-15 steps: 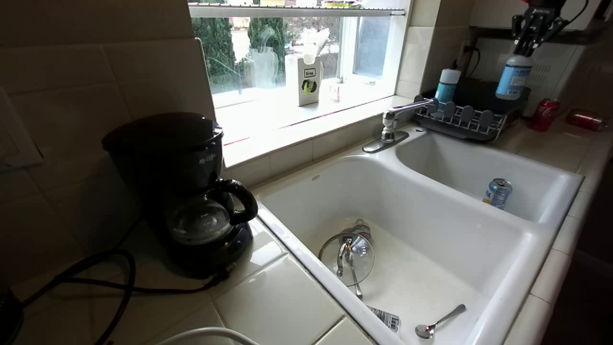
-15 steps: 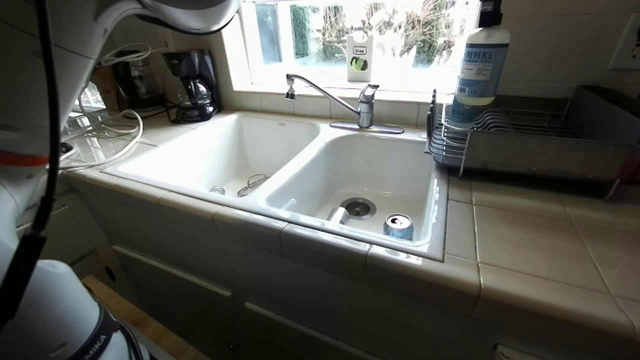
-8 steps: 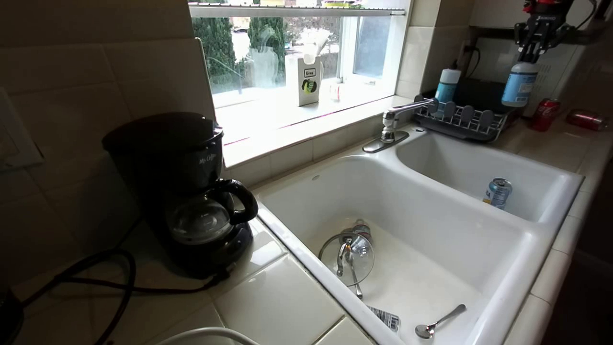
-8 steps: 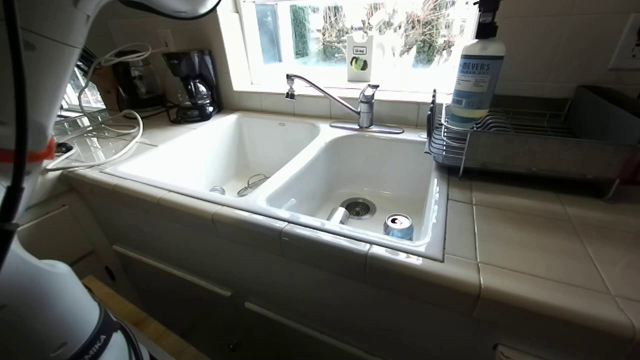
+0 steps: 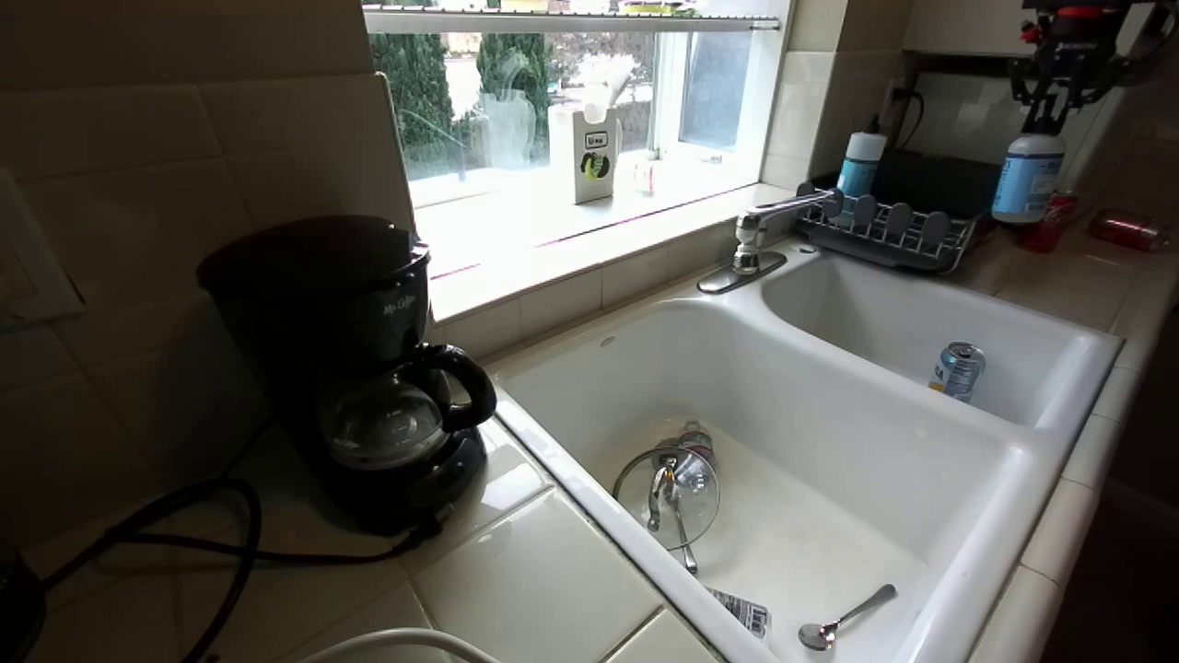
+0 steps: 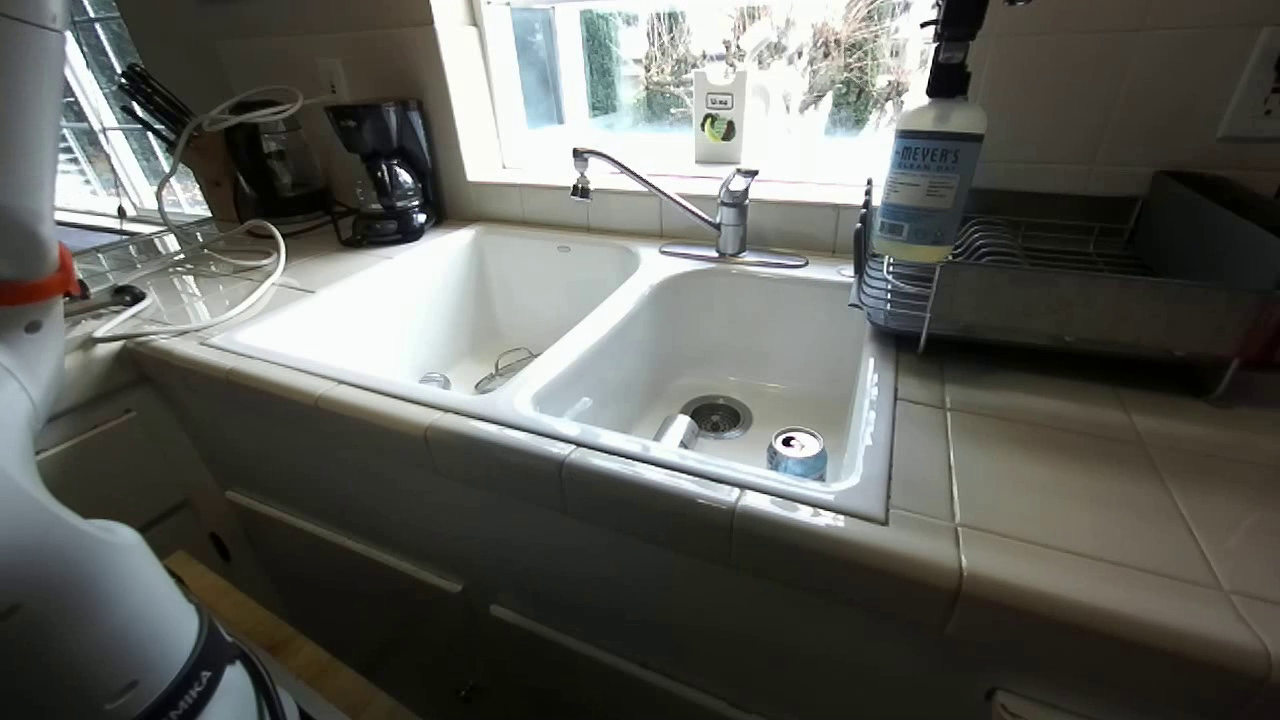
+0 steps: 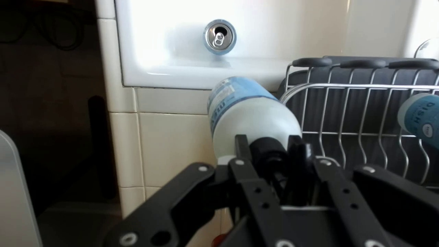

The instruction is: Pick up the small bottle with a blue label and put it on the kitchen counter

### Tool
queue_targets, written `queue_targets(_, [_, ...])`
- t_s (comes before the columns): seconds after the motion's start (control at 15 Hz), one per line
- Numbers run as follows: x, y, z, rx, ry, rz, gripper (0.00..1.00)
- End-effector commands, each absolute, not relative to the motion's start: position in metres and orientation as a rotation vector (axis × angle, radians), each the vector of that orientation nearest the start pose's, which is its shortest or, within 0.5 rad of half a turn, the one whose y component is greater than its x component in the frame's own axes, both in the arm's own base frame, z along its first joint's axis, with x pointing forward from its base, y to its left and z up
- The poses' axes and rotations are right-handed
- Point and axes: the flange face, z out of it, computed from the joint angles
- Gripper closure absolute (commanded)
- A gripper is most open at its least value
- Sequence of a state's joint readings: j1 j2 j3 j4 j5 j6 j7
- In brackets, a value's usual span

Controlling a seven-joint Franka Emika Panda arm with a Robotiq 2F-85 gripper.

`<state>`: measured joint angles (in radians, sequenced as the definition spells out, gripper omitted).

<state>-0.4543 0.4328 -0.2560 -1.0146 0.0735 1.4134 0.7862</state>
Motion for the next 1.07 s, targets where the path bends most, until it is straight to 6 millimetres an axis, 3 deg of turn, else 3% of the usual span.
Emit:
queue_targets(0.0, [0.505,-0.381,0.603,-2.379,2.113,0.02,0.92])
queue_targets(0.4, [0.474,-0.384,0.564,-2.315,2.104,-0.035,0.92])
queue_targets(0.6, [0.453,-0.388,0.536,-2.2,2.142,-0.064,0.92])
queue_targets(0.67, [0.477,-0.397,0.545,-2.275,2.139,-0.026,0.92])
queue_targets(0.73, [0.472,-0.399,0.539,-2.266,2.145,-0.019,0.67])
queue_targets(1.0, [0.477,-0.398,0.539,-2.275,2.143,-0.025,0.67])
